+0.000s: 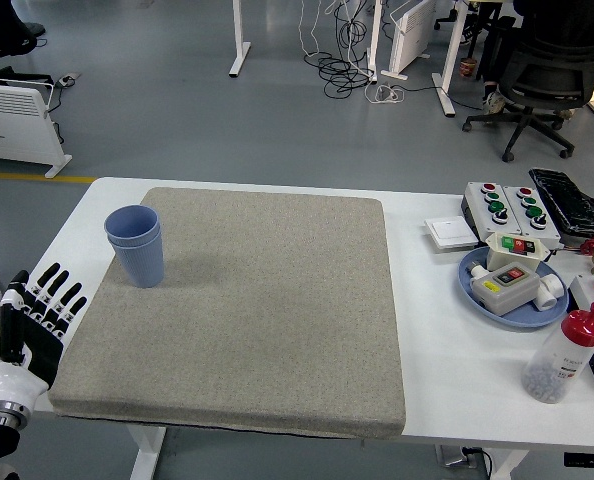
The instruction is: Push cup pick cup insert cup
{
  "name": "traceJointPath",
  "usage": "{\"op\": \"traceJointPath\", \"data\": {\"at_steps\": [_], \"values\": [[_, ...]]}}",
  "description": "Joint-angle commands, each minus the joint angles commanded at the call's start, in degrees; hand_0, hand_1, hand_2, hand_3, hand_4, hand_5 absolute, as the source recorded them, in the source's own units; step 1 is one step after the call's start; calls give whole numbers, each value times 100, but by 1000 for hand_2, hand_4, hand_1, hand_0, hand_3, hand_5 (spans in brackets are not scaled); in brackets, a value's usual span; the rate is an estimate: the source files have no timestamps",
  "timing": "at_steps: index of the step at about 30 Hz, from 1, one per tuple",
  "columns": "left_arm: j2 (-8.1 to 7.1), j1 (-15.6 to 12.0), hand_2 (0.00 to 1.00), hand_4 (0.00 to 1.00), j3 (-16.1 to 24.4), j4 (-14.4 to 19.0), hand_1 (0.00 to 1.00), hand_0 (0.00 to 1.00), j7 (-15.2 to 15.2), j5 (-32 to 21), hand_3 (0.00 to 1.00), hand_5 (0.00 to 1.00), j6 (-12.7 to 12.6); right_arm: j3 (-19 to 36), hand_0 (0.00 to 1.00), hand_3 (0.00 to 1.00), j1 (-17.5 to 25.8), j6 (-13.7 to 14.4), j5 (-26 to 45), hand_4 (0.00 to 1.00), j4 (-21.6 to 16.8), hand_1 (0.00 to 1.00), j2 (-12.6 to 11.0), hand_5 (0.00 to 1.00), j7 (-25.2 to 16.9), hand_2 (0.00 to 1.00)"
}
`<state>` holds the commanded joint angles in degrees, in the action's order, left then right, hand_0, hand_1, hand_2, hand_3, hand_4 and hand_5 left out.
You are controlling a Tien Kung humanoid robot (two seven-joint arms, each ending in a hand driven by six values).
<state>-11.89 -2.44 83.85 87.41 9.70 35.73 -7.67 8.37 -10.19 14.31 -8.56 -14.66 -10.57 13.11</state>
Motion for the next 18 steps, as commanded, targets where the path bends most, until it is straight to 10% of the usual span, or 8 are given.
{"op": "traceJointPath", "data": {"at_steps": [18], "values": [[5,-31,930,583,-10,-44,887,876,5,-3,865,998,-8,101,689,544,95,0,-177,91,-5,617,11,479,53,631]]}}
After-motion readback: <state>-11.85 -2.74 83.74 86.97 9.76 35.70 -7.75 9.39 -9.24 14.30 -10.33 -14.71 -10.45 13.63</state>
